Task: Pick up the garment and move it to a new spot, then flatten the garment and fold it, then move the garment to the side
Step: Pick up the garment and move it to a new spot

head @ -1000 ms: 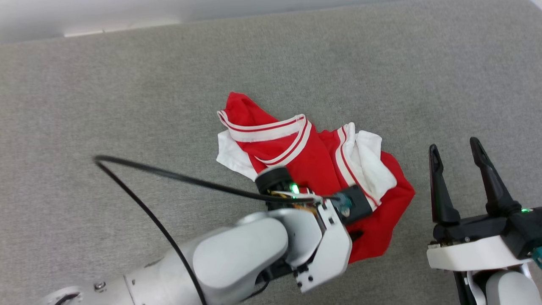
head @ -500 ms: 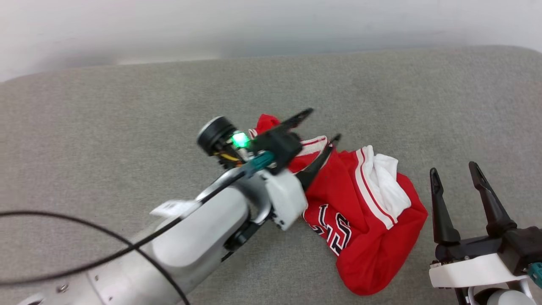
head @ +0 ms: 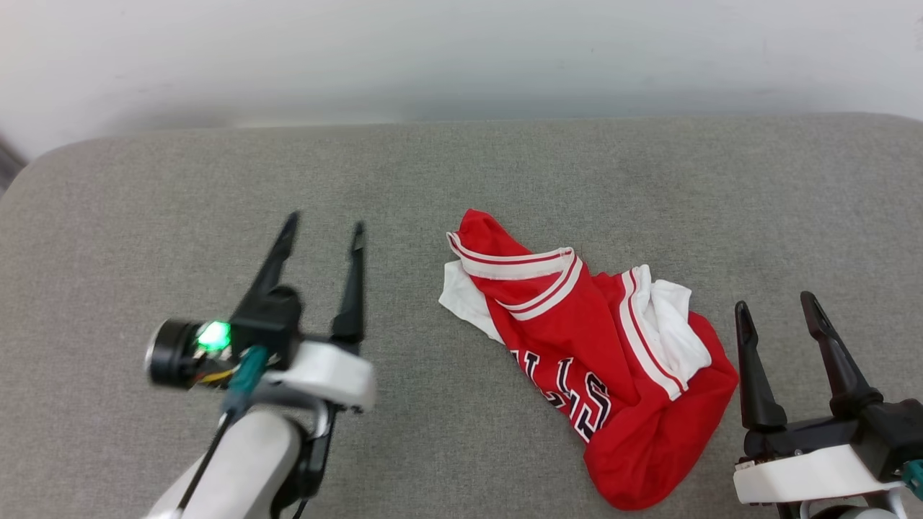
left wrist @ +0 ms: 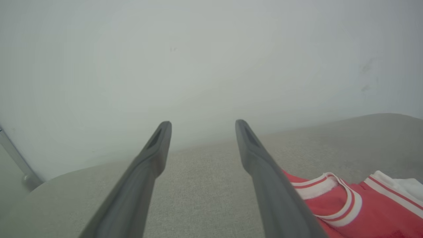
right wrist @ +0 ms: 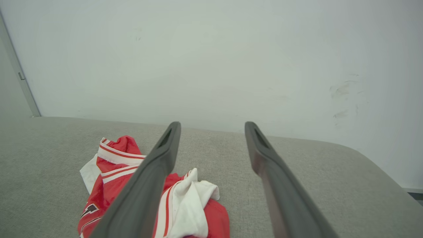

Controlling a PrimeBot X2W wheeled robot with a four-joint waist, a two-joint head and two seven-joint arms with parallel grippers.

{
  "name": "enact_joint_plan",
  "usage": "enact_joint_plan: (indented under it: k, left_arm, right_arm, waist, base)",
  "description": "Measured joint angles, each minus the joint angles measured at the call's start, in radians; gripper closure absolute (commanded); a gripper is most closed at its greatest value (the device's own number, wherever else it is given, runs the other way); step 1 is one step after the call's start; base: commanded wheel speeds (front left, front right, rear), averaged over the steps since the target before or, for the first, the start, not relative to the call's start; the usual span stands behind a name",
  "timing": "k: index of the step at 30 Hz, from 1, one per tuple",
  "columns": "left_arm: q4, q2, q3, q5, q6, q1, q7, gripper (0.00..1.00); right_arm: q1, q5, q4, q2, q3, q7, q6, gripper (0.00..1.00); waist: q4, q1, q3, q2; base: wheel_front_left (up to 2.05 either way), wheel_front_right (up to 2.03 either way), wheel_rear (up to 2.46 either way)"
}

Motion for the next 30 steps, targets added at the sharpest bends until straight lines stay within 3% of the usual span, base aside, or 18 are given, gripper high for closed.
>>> enact_joint_plan:
  k: [4,8,16,30]
  left_arm:
    - [-0.059,-0.008,0.143,0.064,0.033,0.145,0.000,0.00]
    - [-0.119,-0.045,0.246,0.126,0.036,0.285,0.000,0.00]
    - [-0.158,-0.131,0.333,0.219,-0.072,0.454,0.000,0.00]
    - [-0.097,-0.252,0.442,0.317,-0.212,0.542,0.000,0.00]
  right_arm:
    - [0.005,0.010,0.002,0.000,0.000,0.000,0.000,0.00]
    - [0.016,0.023,0.007,0.000,-0.002,0.000,0.000,0.00]
    - [0.050,0.057,0.026,0.000,-0.001,0.000,0.000,0.00]
    - [0.115,0.096,0.056,0.000,0.006,0.000,0.000,0.00]
  waist:
    - [0.000,0.0000,-0.010,0.0000]
    - [0.000,0.0000,-0.026,0.0000]
    - [-0.001,0.0000,-0.061,0.0000]
    - [-0.010,0.0001,-0.109,0.0000]
  base:
    - [0.00,0.00,0.00]
    - [0.00,0.00,0.00]
    - [0.00,0.00,0.00]
    - [0.00,0.00,0.00]
